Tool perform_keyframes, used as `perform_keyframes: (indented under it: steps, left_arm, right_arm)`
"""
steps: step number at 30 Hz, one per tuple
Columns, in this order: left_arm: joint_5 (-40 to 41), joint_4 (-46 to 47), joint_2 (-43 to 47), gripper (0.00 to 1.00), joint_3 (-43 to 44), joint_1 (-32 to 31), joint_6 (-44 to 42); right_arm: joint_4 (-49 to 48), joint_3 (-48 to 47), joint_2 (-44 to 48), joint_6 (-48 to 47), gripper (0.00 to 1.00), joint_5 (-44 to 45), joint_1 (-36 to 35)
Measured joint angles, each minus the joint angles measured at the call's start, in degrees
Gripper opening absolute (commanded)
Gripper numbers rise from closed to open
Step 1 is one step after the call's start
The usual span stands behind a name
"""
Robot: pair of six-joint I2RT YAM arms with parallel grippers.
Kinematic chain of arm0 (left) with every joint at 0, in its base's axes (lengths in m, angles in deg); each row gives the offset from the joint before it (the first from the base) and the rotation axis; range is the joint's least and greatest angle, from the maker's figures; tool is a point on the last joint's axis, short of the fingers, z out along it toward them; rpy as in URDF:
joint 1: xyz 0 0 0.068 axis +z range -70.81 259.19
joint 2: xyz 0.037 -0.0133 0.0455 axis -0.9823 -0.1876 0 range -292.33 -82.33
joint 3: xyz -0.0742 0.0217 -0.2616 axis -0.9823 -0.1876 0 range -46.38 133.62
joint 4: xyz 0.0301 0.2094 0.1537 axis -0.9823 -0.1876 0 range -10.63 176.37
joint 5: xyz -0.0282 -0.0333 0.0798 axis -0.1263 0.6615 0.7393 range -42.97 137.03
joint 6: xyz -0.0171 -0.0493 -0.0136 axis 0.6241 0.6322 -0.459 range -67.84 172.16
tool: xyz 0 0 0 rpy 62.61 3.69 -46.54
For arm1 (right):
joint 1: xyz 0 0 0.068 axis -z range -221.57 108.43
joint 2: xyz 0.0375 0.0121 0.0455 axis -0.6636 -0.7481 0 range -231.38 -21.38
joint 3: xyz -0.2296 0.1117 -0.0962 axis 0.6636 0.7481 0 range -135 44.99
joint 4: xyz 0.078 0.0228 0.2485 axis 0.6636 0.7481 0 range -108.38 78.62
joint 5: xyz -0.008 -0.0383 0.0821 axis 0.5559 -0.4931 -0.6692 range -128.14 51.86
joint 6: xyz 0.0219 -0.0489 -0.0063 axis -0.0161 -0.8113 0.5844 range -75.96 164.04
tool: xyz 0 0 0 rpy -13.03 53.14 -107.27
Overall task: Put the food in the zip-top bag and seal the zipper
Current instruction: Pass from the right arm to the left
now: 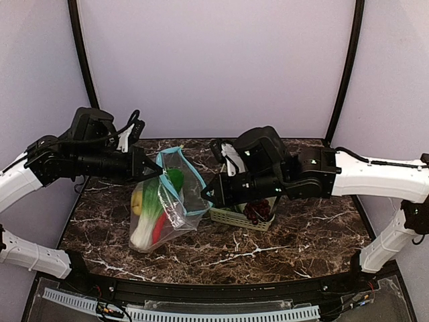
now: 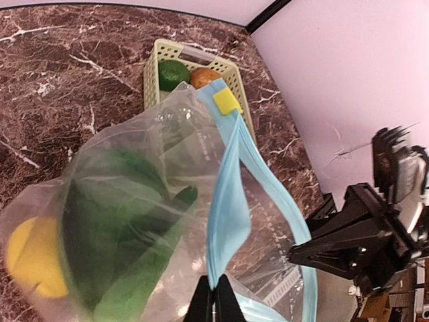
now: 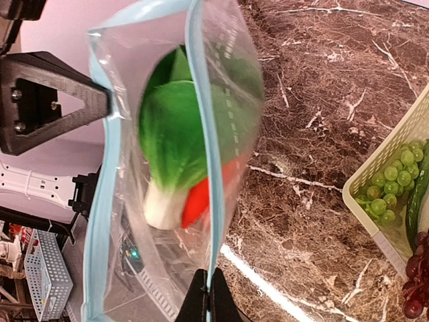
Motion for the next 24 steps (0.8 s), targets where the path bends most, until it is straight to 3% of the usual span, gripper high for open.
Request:
perform_keyframes:
  steps: [10, 12, 18, 24]
  left_arm:
    - [-1.1, -4.9, -6.0, 0.01, -3.1, 0.7, -5.2]
    - [-1.4, -4.9, -5.9, 0.01, -3.4, 0.7, -5.6]
    - [-2.5, -4.7, -5.9, 0.01, -3.8, 0.7, -5.9]
    - [-4.3, -4.3, -6.4, 0.01, -3.7, 1.7, -7.4]
  right_arm:
    - [-3.1, 5.9, -2.3, 2.9, 0.02, -1.7, 0.1]
    - [-3.0, 6.4, -2.4, 3.1, 0.16, -1.8, 0.2]
    - [-1.6, 6.4, -1.8, 2.7, 0.69, -0.3, 0.9]
    - [2.8, 6.6, 4.2, -0.1, 0.89, 4.3, 2.5]
